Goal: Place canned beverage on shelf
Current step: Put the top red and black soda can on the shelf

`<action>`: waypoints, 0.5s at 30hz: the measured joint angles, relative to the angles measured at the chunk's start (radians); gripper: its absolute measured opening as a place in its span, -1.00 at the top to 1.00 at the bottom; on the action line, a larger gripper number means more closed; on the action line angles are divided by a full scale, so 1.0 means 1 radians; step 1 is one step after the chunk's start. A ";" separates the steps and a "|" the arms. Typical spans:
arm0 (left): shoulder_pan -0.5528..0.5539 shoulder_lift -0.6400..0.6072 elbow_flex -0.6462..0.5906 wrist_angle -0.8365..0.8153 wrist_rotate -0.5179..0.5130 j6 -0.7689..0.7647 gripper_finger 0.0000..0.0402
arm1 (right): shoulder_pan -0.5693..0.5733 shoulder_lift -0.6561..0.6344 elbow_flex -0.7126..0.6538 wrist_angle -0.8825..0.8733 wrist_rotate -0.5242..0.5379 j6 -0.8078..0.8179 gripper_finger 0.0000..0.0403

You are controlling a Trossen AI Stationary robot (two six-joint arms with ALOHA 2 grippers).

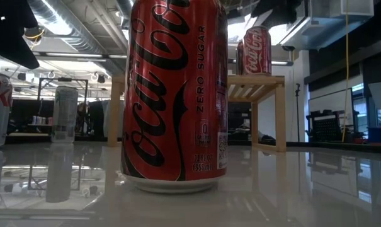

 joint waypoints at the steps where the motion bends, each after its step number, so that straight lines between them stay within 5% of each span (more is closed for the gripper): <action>1: 0.000 0.000 0.000 0.002 0.000 -0.001 -0.77 | 0.000 0.000 0.020 -0.023 0.000 0.000 -0.78; 9: 0.008 0.000 0.000 0.058 -0.005 0.008 -0.77 | 0.019 -0.002 0.161 -0.106 -0.195 0.123 -0.78; 15: 0.068 0.000 0.000 0.231 0.015 0.196 -0.77 | 0.272 0.023 0.164 -0.056 -0.208 0.271 -0.78</action>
